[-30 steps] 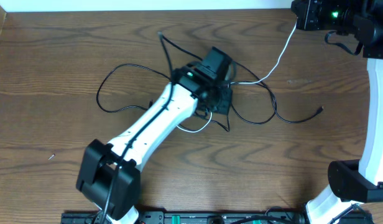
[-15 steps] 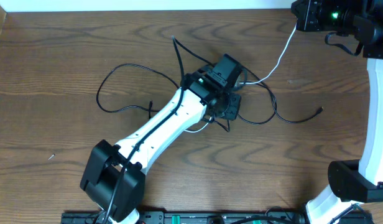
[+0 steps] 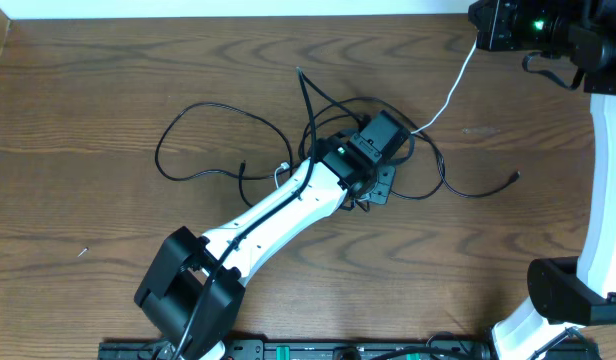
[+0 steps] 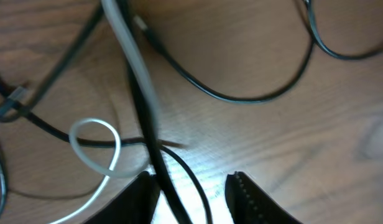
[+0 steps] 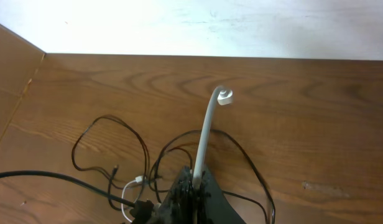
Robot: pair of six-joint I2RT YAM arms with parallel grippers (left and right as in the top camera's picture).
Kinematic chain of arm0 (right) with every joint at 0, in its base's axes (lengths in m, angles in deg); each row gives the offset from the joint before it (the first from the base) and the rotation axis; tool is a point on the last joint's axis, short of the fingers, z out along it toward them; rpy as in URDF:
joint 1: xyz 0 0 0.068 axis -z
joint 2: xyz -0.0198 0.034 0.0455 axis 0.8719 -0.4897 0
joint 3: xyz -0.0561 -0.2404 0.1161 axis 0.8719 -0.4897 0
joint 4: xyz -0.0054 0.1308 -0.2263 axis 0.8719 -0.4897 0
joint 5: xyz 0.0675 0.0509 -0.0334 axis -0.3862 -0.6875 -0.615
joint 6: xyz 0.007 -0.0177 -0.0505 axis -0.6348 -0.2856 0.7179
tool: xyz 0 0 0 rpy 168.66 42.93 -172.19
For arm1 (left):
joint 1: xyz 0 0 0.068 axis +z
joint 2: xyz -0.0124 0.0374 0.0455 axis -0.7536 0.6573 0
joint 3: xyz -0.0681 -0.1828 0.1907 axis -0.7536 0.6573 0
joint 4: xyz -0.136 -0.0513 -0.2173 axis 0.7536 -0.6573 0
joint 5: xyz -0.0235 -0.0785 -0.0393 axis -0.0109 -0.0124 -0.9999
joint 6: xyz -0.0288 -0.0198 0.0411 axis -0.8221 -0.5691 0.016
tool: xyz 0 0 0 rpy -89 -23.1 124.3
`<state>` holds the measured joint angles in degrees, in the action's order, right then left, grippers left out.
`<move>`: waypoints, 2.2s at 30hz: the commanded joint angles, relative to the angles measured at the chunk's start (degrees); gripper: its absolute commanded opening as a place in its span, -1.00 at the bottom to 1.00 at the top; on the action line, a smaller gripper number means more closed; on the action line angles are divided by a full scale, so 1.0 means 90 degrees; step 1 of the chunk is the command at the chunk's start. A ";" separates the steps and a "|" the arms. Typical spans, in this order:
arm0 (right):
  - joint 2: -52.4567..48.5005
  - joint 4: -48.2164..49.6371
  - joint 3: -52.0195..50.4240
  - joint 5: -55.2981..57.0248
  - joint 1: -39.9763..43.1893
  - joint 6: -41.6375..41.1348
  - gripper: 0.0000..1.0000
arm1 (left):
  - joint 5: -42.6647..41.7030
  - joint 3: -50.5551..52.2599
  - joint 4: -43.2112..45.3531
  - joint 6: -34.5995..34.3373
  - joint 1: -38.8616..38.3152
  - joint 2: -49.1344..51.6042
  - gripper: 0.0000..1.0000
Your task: Untangle cables
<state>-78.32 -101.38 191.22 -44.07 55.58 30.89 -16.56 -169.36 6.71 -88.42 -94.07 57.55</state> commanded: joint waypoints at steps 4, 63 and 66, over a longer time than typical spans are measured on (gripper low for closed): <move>0.0015 -0.0126 -0.0010 0.0253 0.0034 -0.0022 -0.98 | 0.0724 -0.0027 0.0036 0.0002 0.0063 -0.0090 -0.85; -0.2339 0.0869 -0.1872 -0.3592 -0.0721 0.3818 0.81 | -0.2096 -0.0865 0.1190 -0.1054 0.2827 -0.3427 -0.85; -0.2438 0.0884 -0.1872 -0.4155 -0.0855 0.3808 0.75 | -0.2091 -0.0865 0.1173 -0.1047 0.2934 -0.3424 -0.85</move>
<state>-99.04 -93.43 173.98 -72.38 49.37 62.76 -33.08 -176.92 17.07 -96.48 -68.58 27.83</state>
